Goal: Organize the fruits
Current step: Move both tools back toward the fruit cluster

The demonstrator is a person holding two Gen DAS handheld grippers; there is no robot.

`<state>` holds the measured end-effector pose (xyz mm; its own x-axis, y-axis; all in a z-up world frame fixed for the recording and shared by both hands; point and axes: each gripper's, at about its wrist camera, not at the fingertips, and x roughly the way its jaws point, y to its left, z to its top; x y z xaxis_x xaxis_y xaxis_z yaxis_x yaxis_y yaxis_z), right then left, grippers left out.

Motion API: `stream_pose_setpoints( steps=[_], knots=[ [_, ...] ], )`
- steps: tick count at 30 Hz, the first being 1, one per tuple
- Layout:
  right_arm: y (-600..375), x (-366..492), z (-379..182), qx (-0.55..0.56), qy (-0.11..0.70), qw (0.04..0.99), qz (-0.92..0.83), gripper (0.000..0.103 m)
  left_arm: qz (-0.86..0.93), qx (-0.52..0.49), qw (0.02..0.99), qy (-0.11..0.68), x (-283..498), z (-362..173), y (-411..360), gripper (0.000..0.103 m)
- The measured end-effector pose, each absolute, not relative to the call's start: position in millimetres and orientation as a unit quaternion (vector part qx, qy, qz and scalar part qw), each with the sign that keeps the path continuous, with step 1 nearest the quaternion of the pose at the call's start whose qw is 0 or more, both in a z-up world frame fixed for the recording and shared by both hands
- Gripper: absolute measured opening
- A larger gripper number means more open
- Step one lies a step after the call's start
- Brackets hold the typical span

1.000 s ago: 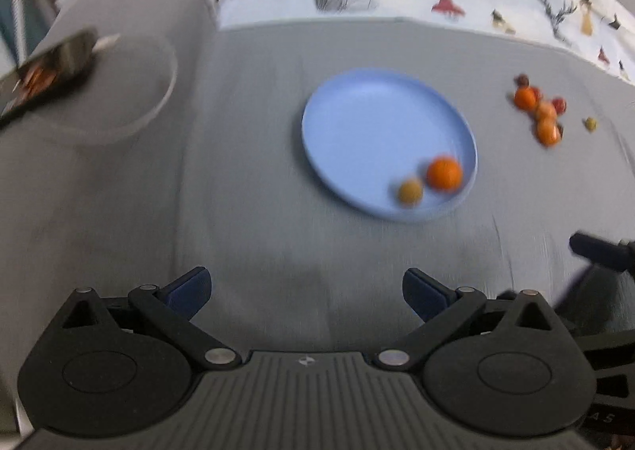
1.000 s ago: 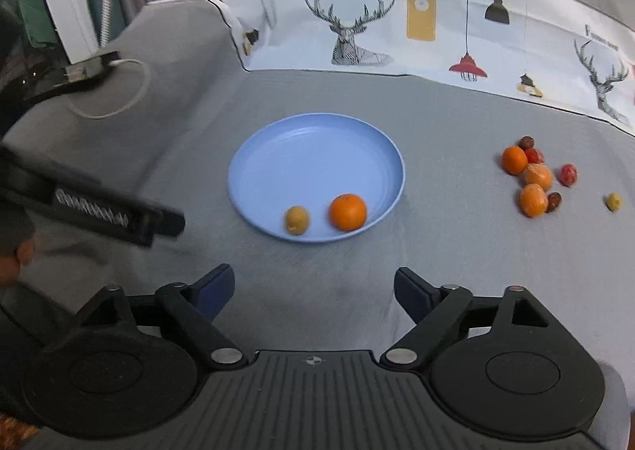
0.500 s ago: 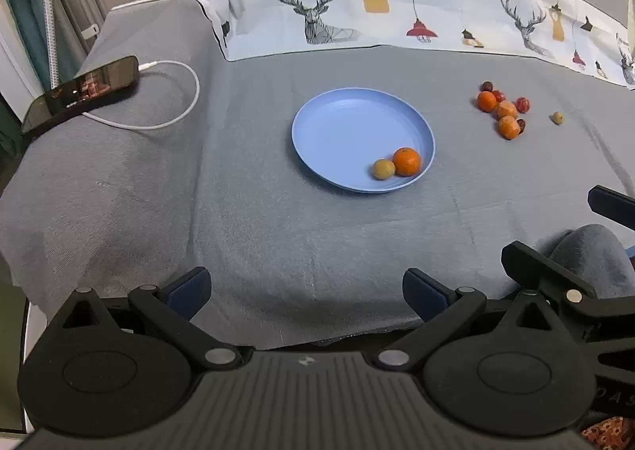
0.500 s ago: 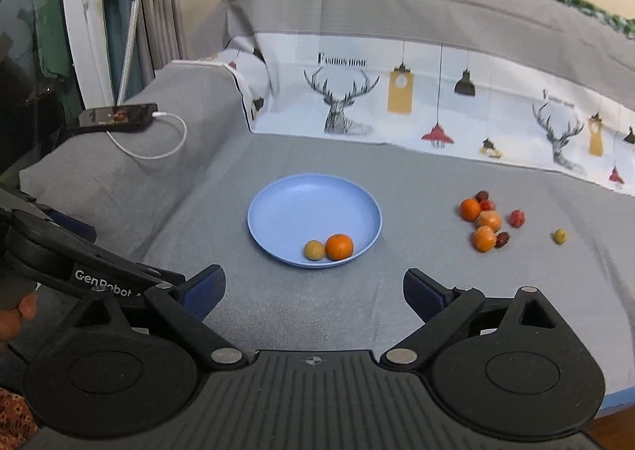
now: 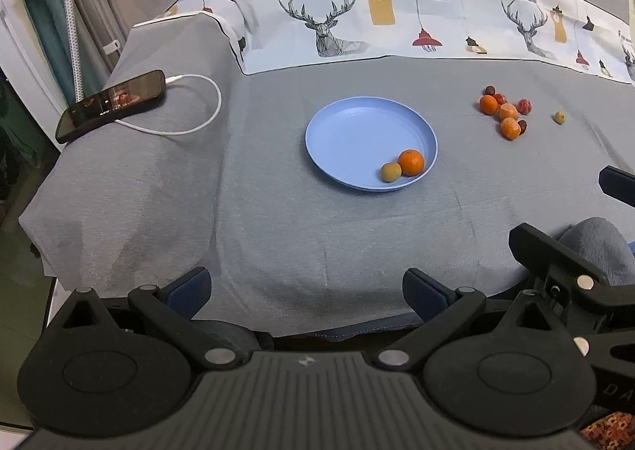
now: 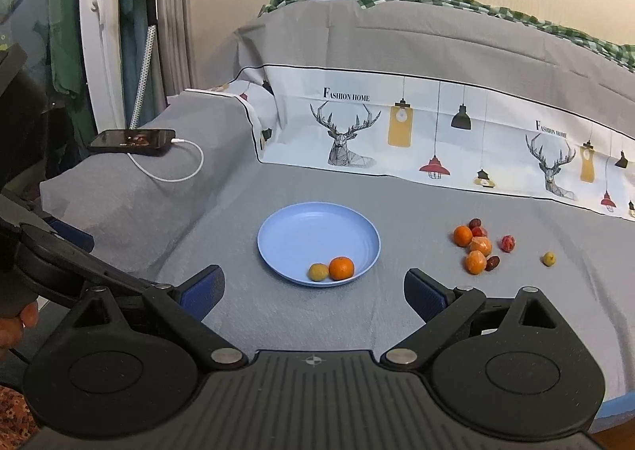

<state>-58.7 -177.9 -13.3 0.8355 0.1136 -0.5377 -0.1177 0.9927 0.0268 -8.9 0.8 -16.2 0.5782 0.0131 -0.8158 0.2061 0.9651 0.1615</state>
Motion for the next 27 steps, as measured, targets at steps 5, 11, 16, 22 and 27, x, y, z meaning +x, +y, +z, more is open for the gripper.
stream_pose_setpoints(
  steps=[5,11,16,22,27],
  knots=[
    [-177.7,-61.4,-12.3,-0.004,0.276,0.959,0.059,0.097,-0.056,0.122,0.881,0.453,-10.3,-15.1,0.1,0.103],
    [-177.5,-61.0,-13.6,-0.003,0.278,0.959,0.058,0.098,-0.057,0.123,0.88,0.455,-8.6,-16.1,0.5,0.103],
    [-178.0,-59.3,-14.3,-0.001,0.281,0.958,0.058,0.098,-0.057,0.125,0.879,0.456,-7.4,-17.6,0.4,0.103],
    [-177.5,-55.2,-16.4,0.003,0.287,0.956,0.056,0.098,-0.058,0.126,0.878,0.459,-5.4,-20.2,0.0,0.103],
    [-177.8,-52.6,-17.5,0.004,0.292,0.955,0.057,0.098,-0.057,0.128,0.875,0.462,-2.5,-22.4,-1.1,0.103]
  ],
)
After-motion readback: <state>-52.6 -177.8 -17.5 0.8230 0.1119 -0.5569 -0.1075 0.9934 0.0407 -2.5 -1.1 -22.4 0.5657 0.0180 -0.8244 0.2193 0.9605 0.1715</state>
